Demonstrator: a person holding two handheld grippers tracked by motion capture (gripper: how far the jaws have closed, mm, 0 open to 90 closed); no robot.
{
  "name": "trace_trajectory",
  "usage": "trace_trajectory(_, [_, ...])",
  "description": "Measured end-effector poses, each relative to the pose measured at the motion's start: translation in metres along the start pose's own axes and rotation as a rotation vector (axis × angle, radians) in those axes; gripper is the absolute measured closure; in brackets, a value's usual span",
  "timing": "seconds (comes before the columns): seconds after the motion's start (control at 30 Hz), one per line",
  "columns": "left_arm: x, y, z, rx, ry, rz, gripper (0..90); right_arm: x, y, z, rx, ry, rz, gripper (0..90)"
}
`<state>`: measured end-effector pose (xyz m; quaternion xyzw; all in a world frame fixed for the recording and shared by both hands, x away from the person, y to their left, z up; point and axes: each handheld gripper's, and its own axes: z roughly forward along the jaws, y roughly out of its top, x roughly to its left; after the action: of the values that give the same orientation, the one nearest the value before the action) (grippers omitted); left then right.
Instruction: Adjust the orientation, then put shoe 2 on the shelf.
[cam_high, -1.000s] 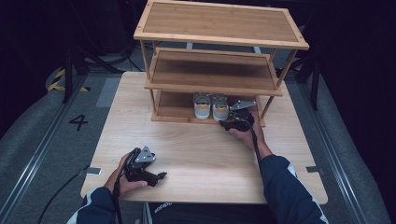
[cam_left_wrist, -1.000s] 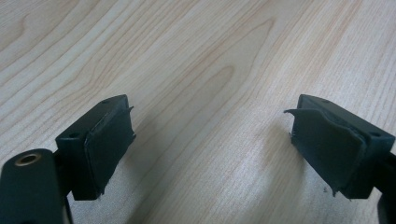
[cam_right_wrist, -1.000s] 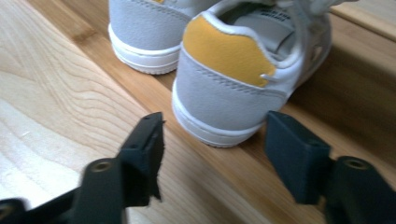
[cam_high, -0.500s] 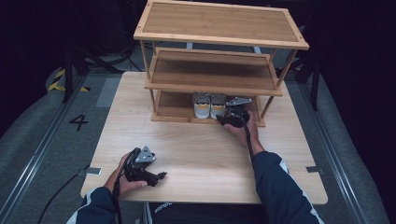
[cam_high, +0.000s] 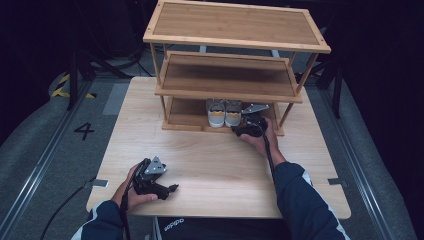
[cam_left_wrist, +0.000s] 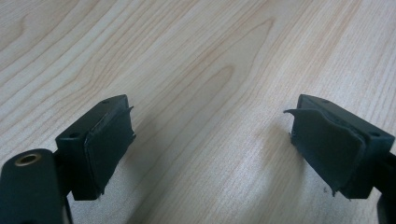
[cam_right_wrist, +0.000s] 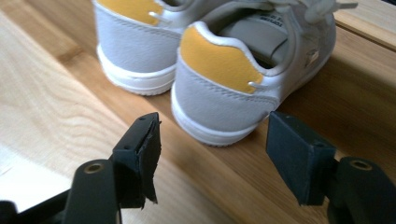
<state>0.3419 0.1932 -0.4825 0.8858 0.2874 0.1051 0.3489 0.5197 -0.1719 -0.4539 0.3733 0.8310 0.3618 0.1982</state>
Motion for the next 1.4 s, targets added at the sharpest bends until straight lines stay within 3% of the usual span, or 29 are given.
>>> trace_trajectory(0.2, [0.000,0.000,-0.001,0.003,0.001,0.000,13.1,0.004,0.002,-0.016,0.046,0.021,-0.079,31.6])
trace_trajectory(0.43, [0.000,-0.001,-0.001,0.004,0.001,0.002,13.2,0.006,-0.005,-0.034,0.083,0.029,-0.122,30.4])
trace_trajectory(0.53, [0.000,-0.001,-0.001,0.003,0.001,0.001,13.2,0.006,-0.008,-0.046,0.103,0.023,-0.178,29.0])
trace_trajectory(0.6, [0.000,-0.001,-0.001,0.003,0.003,0.002,13.2,0.004,-0.013,-0.055,0.107,0.043,-0.188,28.8])
trace_trajectory(0.83, [-0.001,-0.002,-0.002,-0.003,0.009,-0.007,13.2,0.001,-0.033,-0.083,0.129,0.046,-0.242,27.8])
trace_trajectory(1.07, [-0.001,-0.002,-0.002,-0.004,0.012,-0.010,13.2,-0.001,-0.055,-0.100,0.142,0.041,-0.261,27.8])
trace_trajectory(1.4, [-0.001,-0.003,-0.002,-0.005,0.013,-0.012,13.2,0.001,-0.076,-0.121,0.109,0.046,-0.252,27.3])
